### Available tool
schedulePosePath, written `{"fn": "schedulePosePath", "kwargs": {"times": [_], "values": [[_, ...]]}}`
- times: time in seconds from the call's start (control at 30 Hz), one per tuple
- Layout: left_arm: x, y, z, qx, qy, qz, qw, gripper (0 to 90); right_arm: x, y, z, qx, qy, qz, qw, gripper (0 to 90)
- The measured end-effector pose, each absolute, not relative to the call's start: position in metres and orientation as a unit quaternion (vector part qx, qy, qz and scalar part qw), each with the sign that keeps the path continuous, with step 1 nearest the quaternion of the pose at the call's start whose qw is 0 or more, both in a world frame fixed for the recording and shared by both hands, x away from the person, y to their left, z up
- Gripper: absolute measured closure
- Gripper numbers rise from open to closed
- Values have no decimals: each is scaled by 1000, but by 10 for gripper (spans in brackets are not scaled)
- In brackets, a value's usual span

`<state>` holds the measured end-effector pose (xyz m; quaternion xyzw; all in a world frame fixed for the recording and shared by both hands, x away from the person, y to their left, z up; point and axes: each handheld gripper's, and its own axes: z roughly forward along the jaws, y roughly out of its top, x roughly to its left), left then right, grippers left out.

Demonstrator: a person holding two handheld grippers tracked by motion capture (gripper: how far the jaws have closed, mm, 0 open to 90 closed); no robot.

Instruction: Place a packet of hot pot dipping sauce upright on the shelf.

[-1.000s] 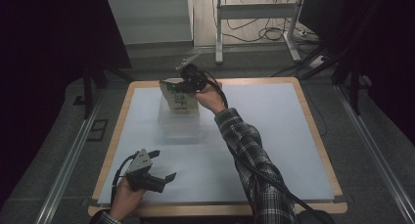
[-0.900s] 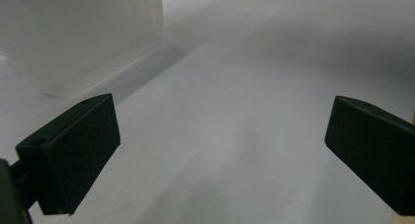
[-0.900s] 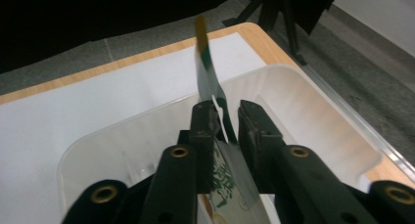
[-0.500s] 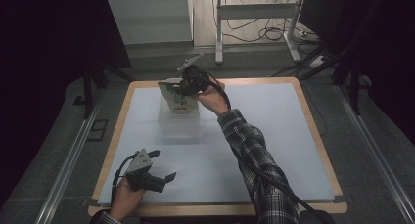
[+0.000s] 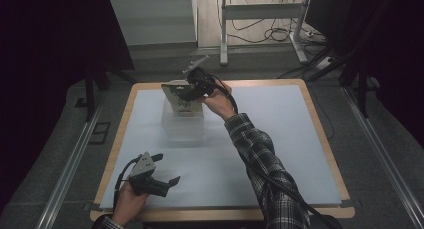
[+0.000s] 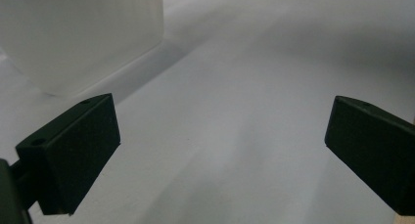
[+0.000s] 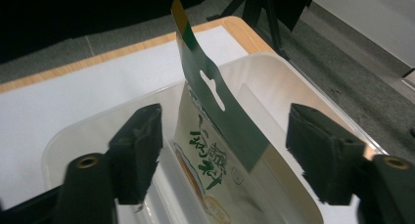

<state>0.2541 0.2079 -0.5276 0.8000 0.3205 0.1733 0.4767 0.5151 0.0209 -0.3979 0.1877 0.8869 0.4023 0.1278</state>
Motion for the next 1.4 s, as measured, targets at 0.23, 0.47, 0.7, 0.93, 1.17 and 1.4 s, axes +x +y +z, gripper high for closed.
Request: {"fn": "schedulePosePath", "kwargs": {"times": [0.23, 0.47, 0.7, 0.93, 1.17, 1.4], "values": [[254, 208, -528, 800, 321, 174, 476, 0, 516, 14, -401, 193, 884, 413, 108, 193], [254, 208, -528, 801, 320, 174, 476, 0, 513, 6, -399, 193, 880, 420, 108, 169], [254, 208, -528, 801, 320, 175, 475, 0, 510, -1, -397, 194, 878, 425, 105, 142], [254, 208, -528, 800, 320, 177, 476, 0, 507, -10, -394, 196, 874, 437, 88, 103], [254, 208, -528, 800, 319, 179, 475, 0, 503, -17, -395, 194, 874, 435, 92, 97], [254, 208, -528, 800, 319, 180, 475, 0, 500, -28, -397, 204, 869, 443, 85, 79]]}}
